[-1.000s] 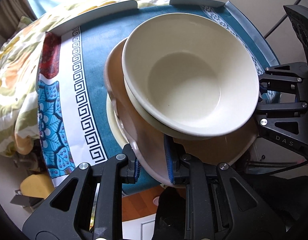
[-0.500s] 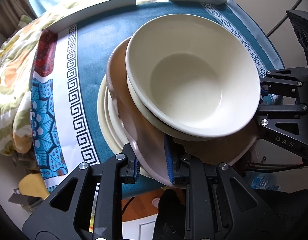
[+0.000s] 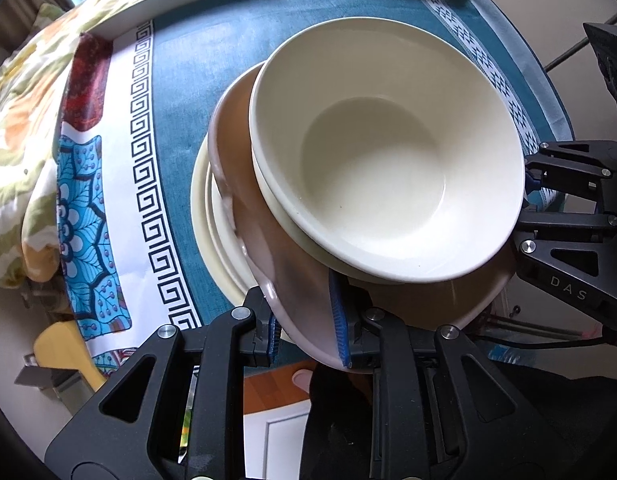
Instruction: Organize plates and bowls
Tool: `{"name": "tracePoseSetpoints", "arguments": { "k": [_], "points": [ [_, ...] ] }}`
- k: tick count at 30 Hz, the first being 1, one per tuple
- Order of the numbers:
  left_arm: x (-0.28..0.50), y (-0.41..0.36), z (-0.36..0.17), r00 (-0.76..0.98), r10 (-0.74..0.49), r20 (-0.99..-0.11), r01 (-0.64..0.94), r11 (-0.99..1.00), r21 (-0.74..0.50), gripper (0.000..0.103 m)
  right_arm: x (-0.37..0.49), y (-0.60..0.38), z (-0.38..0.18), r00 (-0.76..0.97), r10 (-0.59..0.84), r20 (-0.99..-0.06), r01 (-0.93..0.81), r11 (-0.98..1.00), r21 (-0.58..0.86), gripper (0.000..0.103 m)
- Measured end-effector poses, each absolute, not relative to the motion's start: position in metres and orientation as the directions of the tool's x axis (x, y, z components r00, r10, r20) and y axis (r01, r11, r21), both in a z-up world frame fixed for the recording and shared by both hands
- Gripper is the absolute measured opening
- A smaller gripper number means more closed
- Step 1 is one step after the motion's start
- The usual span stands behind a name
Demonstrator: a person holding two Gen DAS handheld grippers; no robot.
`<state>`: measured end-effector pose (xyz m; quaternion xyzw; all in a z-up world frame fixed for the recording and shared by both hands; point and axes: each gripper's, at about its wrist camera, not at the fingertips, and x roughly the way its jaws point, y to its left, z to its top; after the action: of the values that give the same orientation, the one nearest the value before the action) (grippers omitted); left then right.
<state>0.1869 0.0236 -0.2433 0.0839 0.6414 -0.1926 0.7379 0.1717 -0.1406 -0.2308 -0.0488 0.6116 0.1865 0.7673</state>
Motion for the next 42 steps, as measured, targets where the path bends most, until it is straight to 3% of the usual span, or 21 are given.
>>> {"name": "tracePoseSetpoints", "arguments": {
  "k": [4, 7, 9, 11, 22, 31, 37, 42],
  "points": [
    [0.189, 0.023, -0.241, 0.074, -0.173, -0.982, 0.387, 0.913, -0.132, 0.021, 0.171, -0.139, -0.228, 0.171, 0.210, -0.963, -0.341, 0.929, 0.142, 0.019],
    [0.188, 0.023, -0.236, 0.070, -0.175, -0.982, 0.400, 0.907, -0.133, 0.030, 0.170, -0.139, -0.229, 0.163, 0.210, -0.964, -0.341, 0.929, 0.145, 0.019],
    [0.186, 0.021, -0.232, 0.078, -0.168, -0.983, 0.409, 0.904, -0.122, 0.052, 0.170, -0.137, -0.228, 0.161, 0.206, -0.965, -0.342, 0.929, 0.141, 0.019],
    [0.183, 0.020, -0.226, 0.099, -0.166, -0.981, 0.416, 0.903, -0.111, 0.064, 0.171, -0.138, -0.227, 0.158, 0.201, -0.967, -0.339, 0.930, 0.138, 0.020],
    [0.174, 0.028, -0.208, 0.120, -0.181, -0.976, 0.407, 0.906, -0.118, 0.064, 0.163, -0.144, -0.202, 0.166, 0.185, -0.969, -0.284, 0.950, 0.132, 0.026],
    [0.152, 0.037, -0.187, 0.177, -0.204, -0.963, 0.390, 0.913, -0.122, 0.065, 0.136, -0.152, -0.167, 0.271, 0.214, -0.938, -0.232, 0.961, 0.152, 0.030],
    [0.115, 0.046, -0.134, 0.319, -0.231, -0.919, 0.332, 0.935, -0.120, 0.064, 0.098, -0.158, -0.118, 0.408, 0.212, -0.888, -0.203, 0.969, 0.138, 0.030],
    [0.067, 0.051, -0.062, 0.530, -0.235, -0.815, 0.253, 0.961, -0.113, 0.065, 0.052, -0.172, -0.057, 0.565, 0.217, -0.796, -0.186, 0.973, 0.133, 0.031]
  ]
}}
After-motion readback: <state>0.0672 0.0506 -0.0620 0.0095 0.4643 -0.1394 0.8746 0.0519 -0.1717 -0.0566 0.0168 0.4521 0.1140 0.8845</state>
